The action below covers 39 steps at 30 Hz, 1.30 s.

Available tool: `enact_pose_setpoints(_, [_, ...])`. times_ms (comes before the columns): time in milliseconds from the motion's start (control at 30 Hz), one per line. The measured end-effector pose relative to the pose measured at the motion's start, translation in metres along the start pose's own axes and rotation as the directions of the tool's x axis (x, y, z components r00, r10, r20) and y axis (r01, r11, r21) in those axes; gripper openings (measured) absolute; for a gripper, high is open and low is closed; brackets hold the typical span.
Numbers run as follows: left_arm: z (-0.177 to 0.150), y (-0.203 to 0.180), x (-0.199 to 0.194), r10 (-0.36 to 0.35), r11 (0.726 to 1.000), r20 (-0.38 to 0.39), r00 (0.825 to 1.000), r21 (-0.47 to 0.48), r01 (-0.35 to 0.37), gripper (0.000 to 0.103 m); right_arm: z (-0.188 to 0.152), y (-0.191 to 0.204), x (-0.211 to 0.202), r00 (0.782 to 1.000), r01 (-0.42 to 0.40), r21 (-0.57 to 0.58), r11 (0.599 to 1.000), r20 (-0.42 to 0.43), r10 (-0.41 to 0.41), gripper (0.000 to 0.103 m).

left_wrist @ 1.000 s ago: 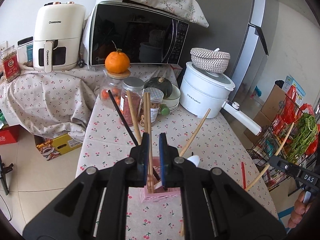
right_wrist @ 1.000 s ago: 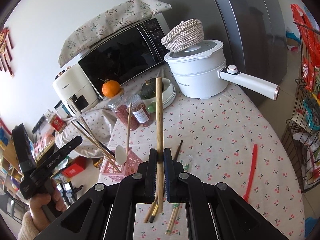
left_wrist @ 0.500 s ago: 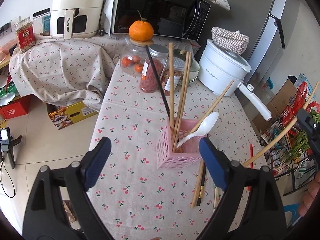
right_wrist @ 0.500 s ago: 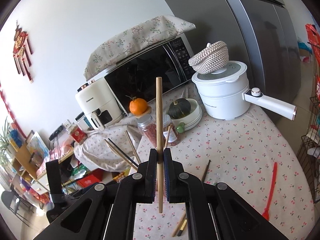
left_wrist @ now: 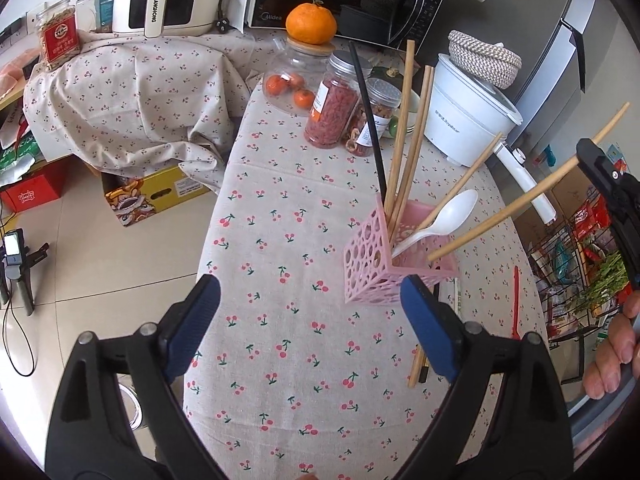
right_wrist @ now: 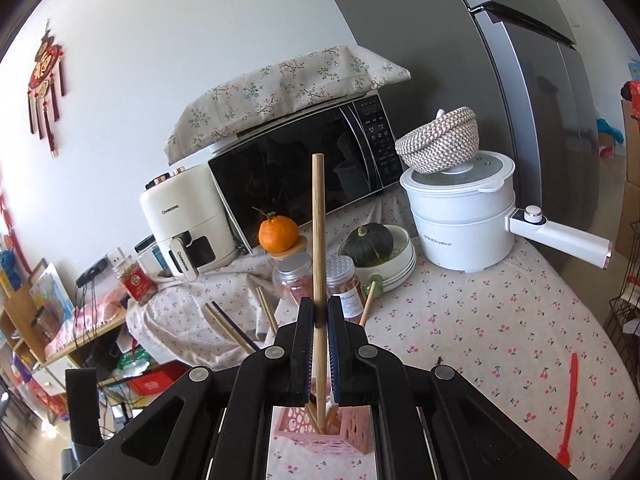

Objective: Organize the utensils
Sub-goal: 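Insert the right gripper's wooden chopstick into the basket and open it, then move the left gripper down and grasp the paper-wrapped chopsticks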

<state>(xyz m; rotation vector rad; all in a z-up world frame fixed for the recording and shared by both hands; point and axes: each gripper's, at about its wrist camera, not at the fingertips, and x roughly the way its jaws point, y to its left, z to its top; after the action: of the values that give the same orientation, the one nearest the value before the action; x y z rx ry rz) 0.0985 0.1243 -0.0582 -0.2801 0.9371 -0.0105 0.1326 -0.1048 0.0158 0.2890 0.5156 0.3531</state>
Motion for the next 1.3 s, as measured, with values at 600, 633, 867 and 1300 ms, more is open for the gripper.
enact_pose_setpoints(600, [-0.012,-0.034,0.006,-0.089,0.995,-0.060,0.994,0.034,0.091,0.092,0.001,-0.057,-0.009,0.993,-0.018,0.176,0.984,-0.108,0.038,0.069])
enact_pose_setpoints(633, [-0.014,-0.037,0.007,-0.095,0.995,-0.067,0.993,0.033,0.098,0.092,0.001,-0.063,-0.011,0.993,0.001,0.180,0.984,-0.117,0.020,0.072])
enact_pose_setpoints(867, [-0.033,-0.067,0.030,-0.117,0.990,-0.137,0.984,0.058,0.126,0.092,-0.018,-0.108,0.000,0.934,0.215,0.098,0.972,-0.313,-0.175,0.082])
enact_pose_setpoints(1300, [-0.064,-0.130,0.063,-0.075,0.968,-0.267,0.961,0.210,0.134,0.092,-0.052,-0.186,-0.004,0.821,0.341,0.087,0.936,-0.513,-0.251,0.082])
